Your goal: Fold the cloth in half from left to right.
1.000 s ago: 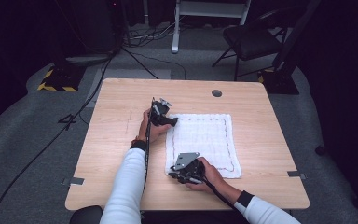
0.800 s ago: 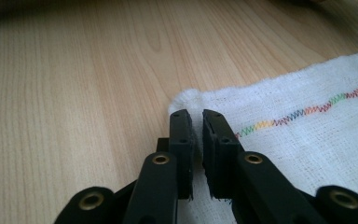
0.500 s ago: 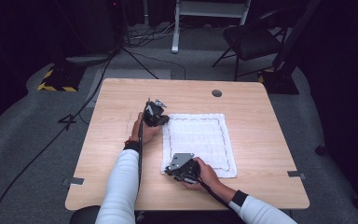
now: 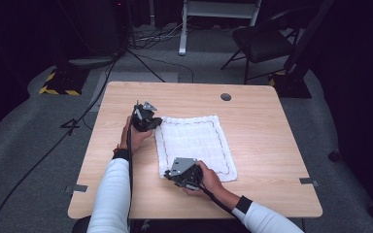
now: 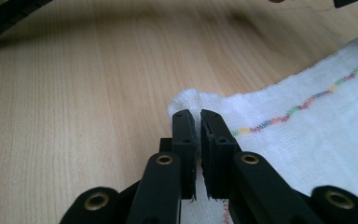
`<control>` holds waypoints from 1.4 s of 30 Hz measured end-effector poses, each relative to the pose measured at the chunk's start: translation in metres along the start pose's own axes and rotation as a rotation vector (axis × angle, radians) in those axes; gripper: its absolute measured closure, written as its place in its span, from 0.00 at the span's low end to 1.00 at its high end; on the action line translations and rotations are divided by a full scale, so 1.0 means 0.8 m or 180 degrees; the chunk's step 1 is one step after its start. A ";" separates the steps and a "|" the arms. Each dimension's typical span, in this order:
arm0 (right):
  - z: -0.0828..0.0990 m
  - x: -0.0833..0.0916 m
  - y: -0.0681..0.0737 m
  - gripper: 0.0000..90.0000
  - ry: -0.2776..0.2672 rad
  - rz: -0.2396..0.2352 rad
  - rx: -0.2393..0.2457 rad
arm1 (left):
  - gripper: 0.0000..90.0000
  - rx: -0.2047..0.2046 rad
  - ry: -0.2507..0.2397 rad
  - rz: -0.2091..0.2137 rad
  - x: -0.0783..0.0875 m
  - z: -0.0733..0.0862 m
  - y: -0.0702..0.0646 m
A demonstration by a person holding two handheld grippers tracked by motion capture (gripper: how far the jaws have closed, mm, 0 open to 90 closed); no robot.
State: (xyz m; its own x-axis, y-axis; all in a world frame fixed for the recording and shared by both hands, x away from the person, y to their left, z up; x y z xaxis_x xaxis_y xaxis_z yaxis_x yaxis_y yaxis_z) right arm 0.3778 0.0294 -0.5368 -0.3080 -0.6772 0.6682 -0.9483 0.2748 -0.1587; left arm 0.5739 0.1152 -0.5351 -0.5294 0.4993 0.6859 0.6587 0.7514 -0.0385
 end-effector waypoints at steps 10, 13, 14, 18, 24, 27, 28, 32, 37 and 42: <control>0.012 0.053 -0.029 0.95 -0.0134 0.0156 -0.0177 | 0.95 -0.0189 -0.0098 -0.0001 -0.015 -0.047 -0.039; 0.020 0.072 -0.041 0.95 -0.0191 0.0239 -0.0294 | 0.95 -0.0218 -0.0125 0.0033 -0.024 -0.060 -0.052; 0.023 0.076 -0.044 0.95 -0.0207 0.0260 -0.0313 | 0.95 -0.0229 -0.0133 0.0031 -0.026 -0.064 -0.057; 0.033 0.100 -0.055 0.95 -0.0263 0.0331 -0.0422 | 0.95 -0.0268 -0.0154 0.0087 -0.035 -0.080 -0.073; 0.051 0.128 -0.065 0.95 -0.0279 0.0416 -0.0472 | 0.95 -0.0289 -0.0247 0.0139 -0.047 -0.098 -0.092; 0.064 0.139 -0.071 0.95 -0.0239 0.0482 -0.0502 | 0.95 -0.0298 -0.0281 0.0158 -0.053 -0.106 -0.101; 0.069 0.145 -0.074 0.95 -0.0238 0.0512 -0.0519 | 0.95 -0.0303 -0.0292 0.0168 -0.054 -0.108 -0.103; 0.081 0.163 -0.087 0.95 -0.0278 0.0594 -0.0617 | 0.95 -0.0338 -0.0281 0.0233 -0.062 -0.116 -0.116; 0.100 0.177 -0.095 0.95 -0.0249 0.0659 -0.0710 | 0.95 -0.0395 -0.0292 0.0264 -0.074 -0.127 -0.130; 0.118 0.183 -0.095 0.95 -0.0165 0.0696 -0.0739 | 0.95 -0.0482 -0.0257 0.0278 -0.089 -0.134 -0.144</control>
State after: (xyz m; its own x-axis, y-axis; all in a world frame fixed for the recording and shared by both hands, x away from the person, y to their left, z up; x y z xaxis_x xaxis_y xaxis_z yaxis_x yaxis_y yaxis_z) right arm 0.3974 -0.1553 -0.4952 -0.5117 -0.6171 0.5977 -0.8184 0.5620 -0.1204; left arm 0.5930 -0.0531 -0.5012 -0.5040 0.5973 0.6239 0.7737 0.6333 0.0187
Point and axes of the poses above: each handheld gripper's, and its own axes: x roughly backward along the jaws, z roughly out of its underside, y roughly to its left, the point moved 10 cm from there along -x, roughly forward along the jaws, and after that the axes turned 1 degree about -x, right-handed, at the moved point
